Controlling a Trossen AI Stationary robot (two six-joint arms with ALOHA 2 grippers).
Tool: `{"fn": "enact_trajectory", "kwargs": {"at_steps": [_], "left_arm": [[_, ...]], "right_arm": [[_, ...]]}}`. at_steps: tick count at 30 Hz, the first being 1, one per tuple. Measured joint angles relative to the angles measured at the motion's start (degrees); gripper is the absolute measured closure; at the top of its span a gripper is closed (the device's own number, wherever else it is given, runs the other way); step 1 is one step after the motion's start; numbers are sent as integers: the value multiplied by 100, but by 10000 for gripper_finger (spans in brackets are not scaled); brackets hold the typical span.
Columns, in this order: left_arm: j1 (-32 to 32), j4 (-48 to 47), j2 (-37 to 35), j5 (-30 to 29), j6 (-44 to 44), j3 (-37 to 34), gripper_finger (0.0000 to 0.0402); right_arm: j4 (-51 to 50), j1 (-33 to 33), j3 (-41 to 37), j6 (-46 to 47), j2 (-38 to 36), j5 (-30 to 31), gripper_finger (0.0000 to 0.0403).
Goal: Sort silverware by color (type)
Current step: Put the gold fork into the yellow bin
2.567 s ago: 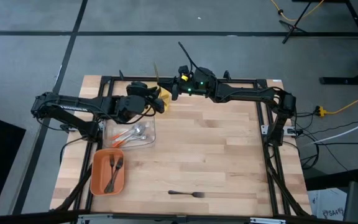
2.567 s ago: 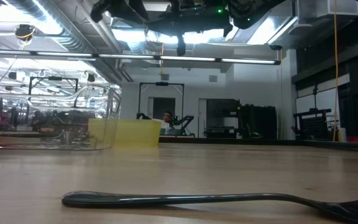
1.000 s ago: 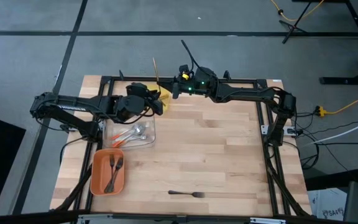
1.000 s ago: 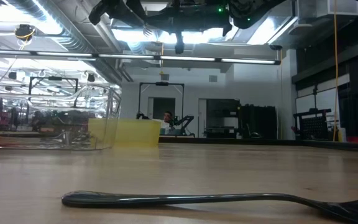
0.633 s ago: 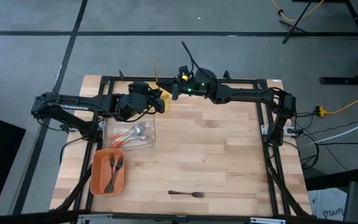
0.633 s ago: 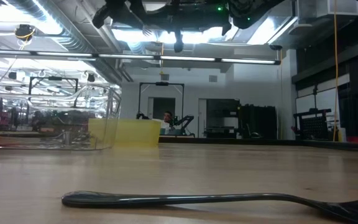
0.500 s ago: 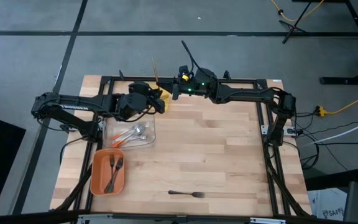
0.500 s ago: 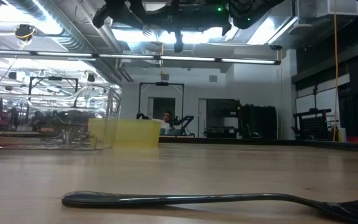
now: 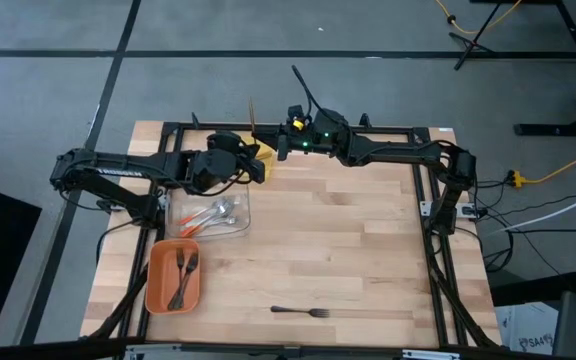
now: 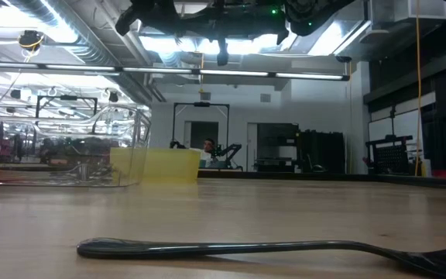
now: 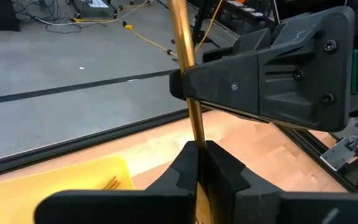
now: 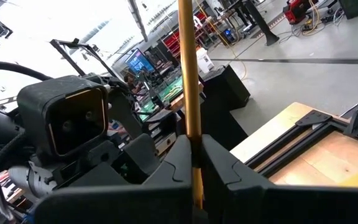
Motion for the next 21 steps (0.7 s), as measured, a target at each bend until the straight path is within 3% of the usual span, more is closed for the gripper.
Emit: {"fn": "enact_trajectory", "kwargs": {"at_steps": [8,17,21], "left_arm": [[0,-15,1,7,75,-2,393],[-2,-11,7,57,118,-9,394],[-2,-20,7,130,116,-9,395]], "right_arm": [[-87,2,4,11,0,-2,394],[-98,4,13,36,0,-8,312],[-311,2,15,-86,0,-70,293]]}}
